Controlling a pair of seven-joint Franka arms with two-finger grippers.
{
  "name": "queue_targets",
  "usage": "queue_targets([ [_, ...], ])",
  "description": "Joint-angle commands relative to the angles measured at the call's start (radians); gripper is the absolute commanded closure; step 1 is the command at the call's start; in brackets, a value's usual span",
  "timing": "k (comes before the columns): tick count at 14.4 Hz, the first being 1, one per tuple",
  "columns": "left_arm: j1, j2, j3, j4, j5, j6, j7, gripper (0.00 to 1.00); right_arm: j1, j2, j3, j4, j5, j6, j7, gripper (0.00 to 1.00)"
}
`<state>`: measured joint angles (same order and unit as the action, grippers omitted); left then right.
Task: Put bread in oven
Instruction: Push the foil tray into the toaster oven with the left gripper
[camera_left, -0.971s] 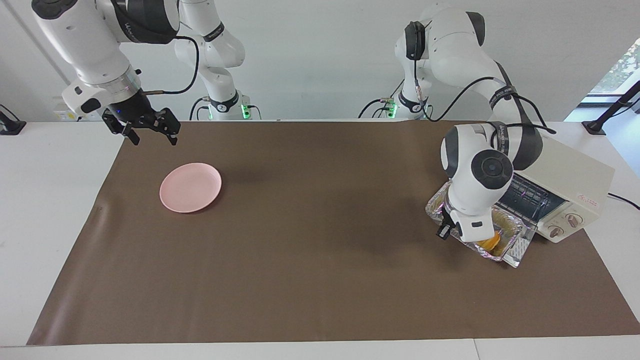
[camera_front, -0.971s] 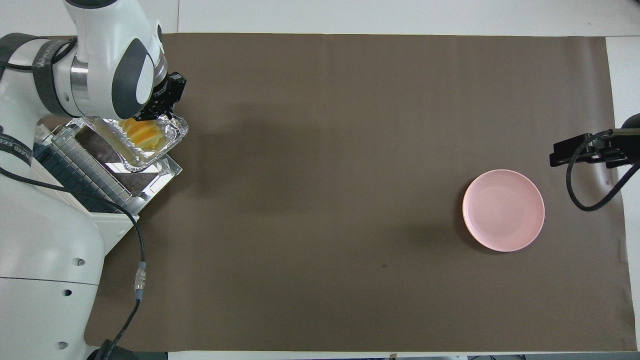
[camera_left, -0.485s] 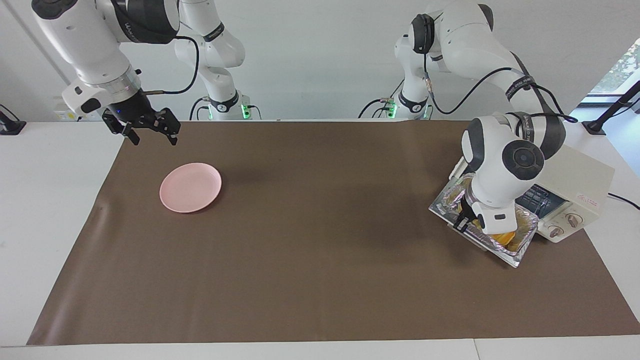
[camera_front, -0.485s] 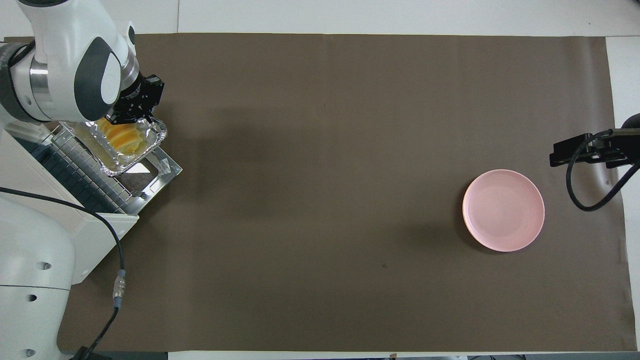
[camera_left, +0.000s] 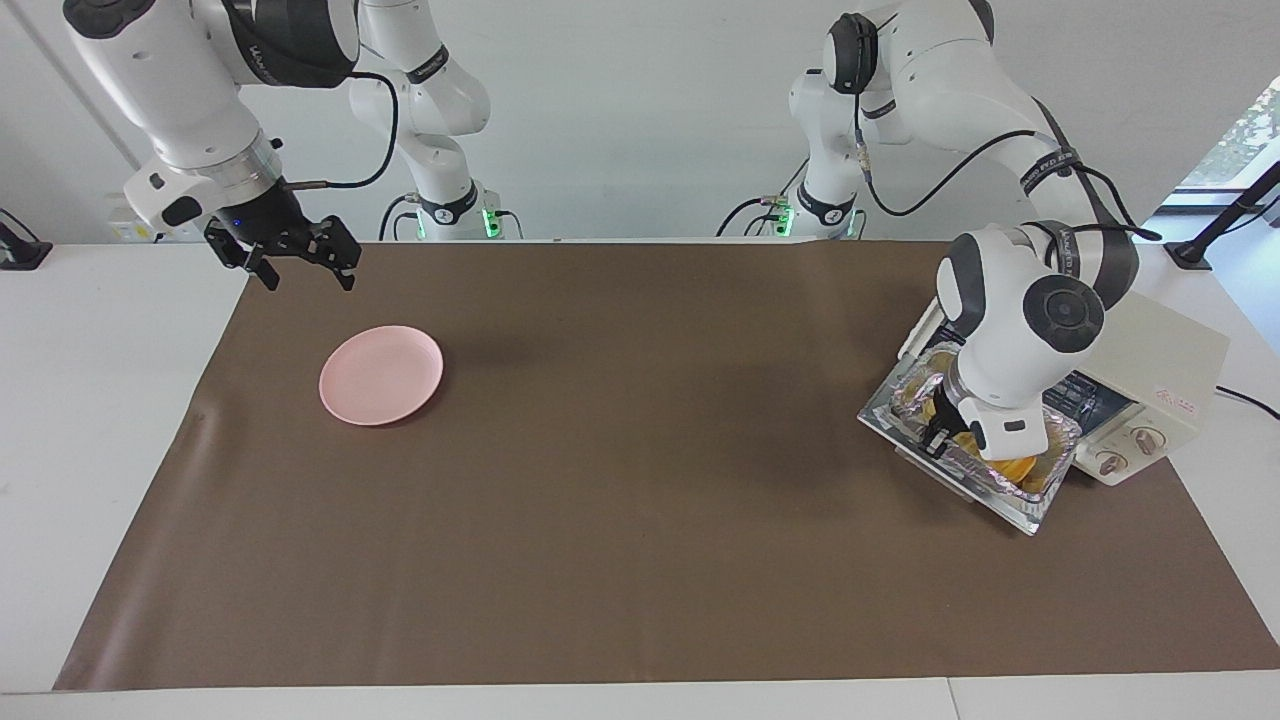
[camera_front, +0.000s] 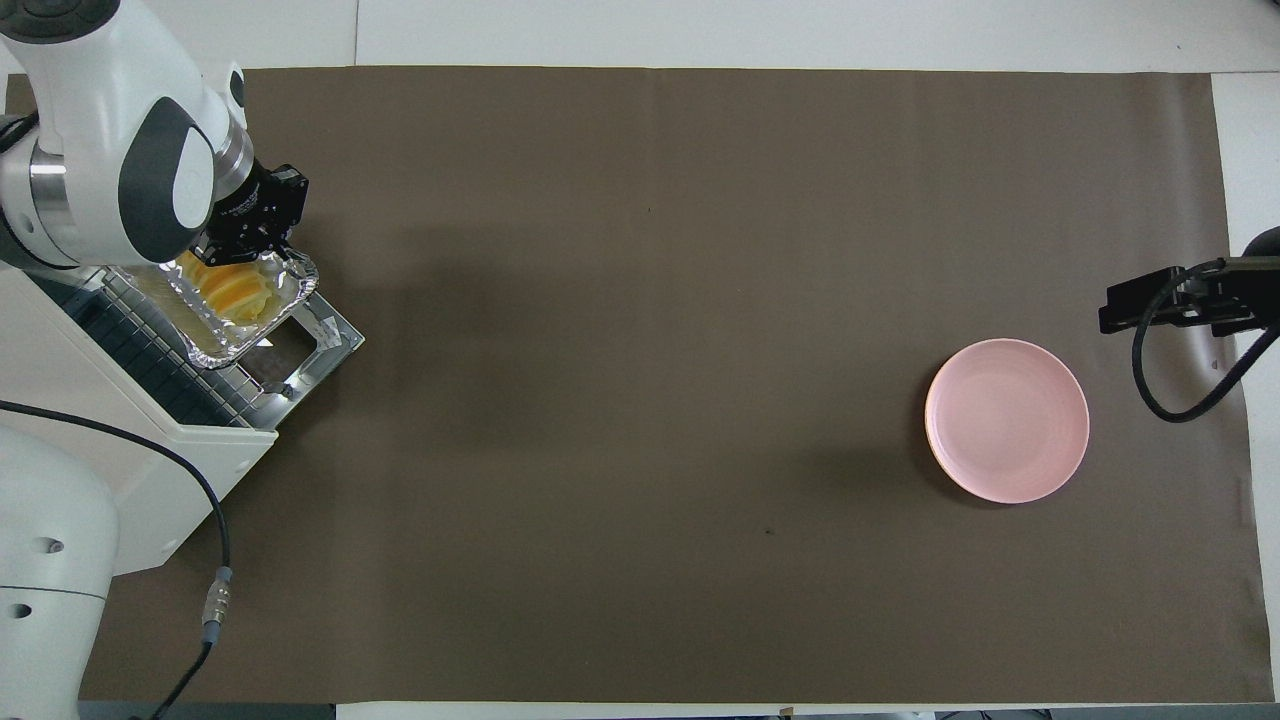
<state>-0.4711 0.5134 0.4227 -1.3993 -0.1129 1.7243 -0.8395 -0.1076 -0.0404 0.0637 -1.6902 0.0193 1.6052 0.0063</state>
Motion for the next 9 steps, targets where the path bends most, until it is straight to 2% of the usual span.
queue_targets([
  [1,0.020,-0.056,0.001,-0.087,-0.004,0.044,0.049,1.00,-0.011,-0.026,0.007,-0.028,0.011,0.004,-0.025,0.00],
  [9,0.034,-0.076,0.033,-0.113,0.006,0.052,0.088,1.00,-0.011,-0.026,0.007,-0.028,0.011,0.004,-0.025,0.00],
])
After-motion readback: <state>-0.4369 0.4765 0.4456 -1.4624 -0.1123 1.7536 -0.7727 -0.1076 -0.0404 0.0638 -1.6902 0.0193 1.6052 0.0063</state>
